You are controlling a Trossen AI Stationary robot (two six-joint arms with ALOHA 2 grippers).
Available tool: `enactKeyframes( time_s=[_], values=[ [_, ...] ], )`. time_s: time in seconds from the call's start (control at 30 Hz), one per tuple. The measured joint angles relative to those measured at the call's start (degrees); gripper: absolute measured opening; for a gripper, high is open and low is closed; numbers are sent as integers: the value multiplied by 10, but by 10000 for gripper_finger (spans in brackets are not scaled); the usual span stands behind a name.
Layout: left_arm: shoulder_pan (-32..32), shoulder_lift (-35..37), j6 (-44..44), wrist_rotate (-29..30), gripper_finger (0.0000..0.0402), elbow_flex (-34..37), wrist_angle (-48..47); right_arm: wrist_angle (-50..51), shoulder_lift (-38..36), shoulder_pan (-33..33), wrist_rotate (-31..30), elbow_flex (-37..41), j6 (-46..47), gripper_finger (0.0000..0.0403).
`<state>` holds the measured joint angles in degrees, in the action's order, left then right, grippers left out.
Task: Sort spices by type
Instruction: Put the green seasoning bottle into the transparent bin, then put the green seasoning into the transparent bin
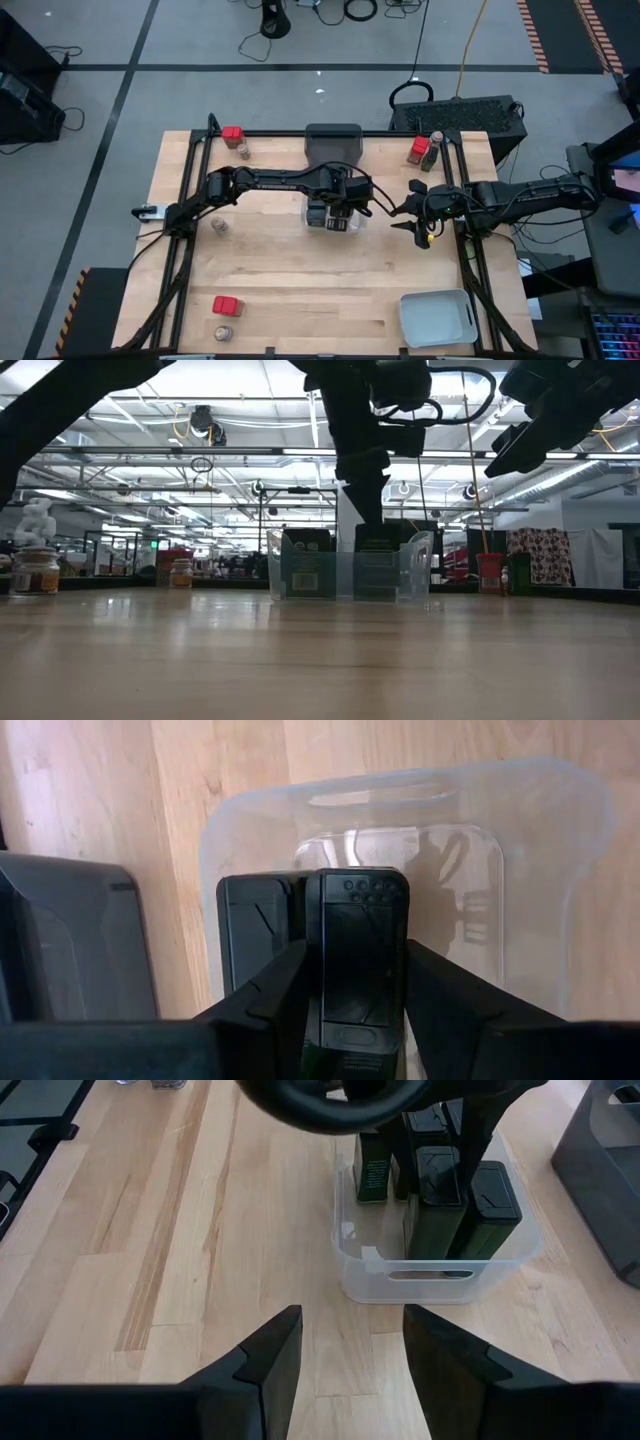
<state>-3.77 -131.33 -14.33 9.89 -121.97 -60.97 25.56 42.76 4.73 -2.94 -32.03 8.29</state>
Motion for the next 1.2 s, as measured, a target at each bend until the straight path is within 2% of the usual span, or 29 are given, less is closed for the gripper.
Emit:
enactKeyframes(
  time_s=[0.43,0.8,1.2],
  values=[
    [0,0,1,-4,147,0,5,0,0,0,0,0,1,157],
    [0,0,3,-4,186,0,5,0,0,0,0,0,4,157],
    [0,0,0,8,190,0,4,0,0,0,0,0,4,157]
  ],
)
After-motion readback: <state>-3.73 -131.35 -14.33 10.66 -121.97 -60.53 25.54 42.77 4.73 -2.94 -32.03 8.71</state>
